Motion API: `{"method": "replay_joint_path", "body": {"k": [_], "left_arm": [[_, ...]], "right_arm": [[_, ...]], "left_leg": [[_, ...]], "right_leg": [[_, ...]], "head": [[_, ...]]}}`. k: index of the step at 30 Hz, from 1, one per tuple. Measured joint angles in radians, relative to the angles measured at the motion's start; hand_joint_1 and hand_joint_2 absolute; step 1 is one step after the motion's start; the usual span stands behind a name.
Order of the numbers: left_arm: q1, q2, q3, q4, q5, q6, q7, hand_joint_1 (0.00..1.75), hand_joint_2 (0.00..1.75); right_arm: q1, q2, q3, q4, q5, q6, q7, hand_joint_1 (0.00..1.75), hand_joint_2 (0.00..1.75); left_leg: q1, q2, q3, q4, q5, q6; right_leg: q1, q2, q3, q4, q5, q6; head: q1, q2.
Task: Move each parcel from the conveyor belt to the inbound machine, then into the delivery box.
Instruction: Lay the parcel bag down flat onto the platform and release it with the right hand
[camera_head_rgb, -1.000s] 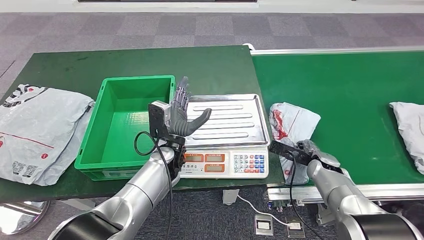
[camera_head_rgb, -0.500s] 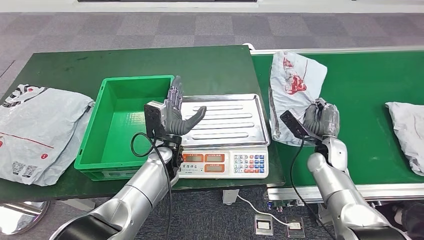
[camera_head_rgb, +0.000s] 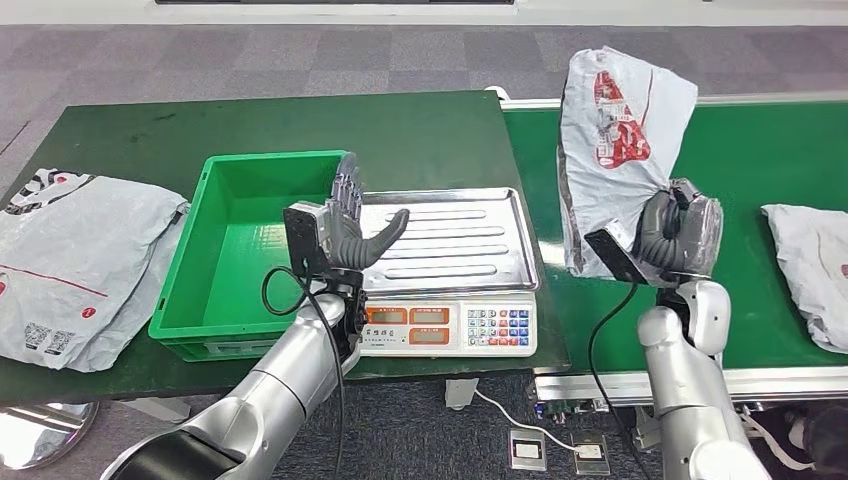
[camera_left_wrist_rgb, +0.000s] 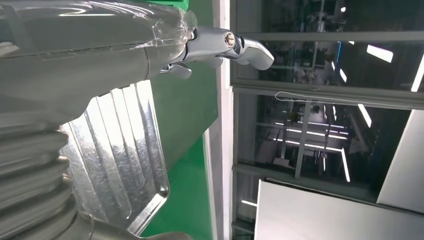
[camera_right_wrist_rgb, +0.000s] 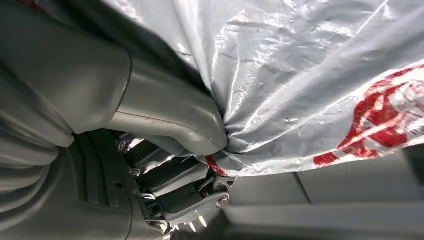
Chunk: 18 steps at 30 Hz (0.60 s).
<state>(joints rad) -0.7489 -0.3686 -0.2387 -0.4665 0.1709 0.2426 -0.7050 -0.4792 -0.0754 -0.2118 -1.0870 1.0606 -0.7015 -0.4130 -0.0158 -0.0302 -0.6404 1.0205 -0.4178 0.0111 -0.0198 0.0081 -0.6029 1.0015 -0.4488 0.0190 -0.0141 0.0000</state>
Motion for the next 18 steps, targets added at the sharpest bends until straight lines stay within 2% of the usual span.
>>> {"method": "replay_joint_path", "body": {"k": [3, 7, 18], "left_arm": [[0.0, 0.0, -0.012, 0.0, 0.016, 0.001, 0.0, 0.0, 1.75], [-0.002, -0.001, -0.03, 0.001, 0.04, 0.001, 0.0, 0.0, 1.75], [-0.012, -0.001, -0.09, 0.004, 0.091, 0.012, 0.0, 0.0, 1.75]], "right_arm": [[0.012, 0.03, -0.036, -0.059, 0.029, 0.0, -0.034, 1.75, 1.75], [0.02, 0.055, -0.055, -0.111, 0.046, 0.0, -0.02, 1.75, 1.75], [0.019, 0.08, -0.071, -0.153, 0.07, 0.001, 0.013, 1.75, 1.75]], "left_leg": [[0.0, 0.0, 0.0, 0.0, 0.0, 0.0], [0.0, 0.0, 0.0, 0.0, 0.0, 0.0], [0.0, 0.0, 0.0, 0.0, 0.0, 0.0]], "right_leg": [[0.0, 0.0, 0.0, 0.0, 0.0, 0.0], [0.0, 0.0, 0.0, 0.0, 0.0, 0.0], [0.0, 0.0, 0.0, 0.0, 0.0, 0.0]], "head": [[0.0, 0.0], [0.0, 0.0], [0.0, 0.0]]}}
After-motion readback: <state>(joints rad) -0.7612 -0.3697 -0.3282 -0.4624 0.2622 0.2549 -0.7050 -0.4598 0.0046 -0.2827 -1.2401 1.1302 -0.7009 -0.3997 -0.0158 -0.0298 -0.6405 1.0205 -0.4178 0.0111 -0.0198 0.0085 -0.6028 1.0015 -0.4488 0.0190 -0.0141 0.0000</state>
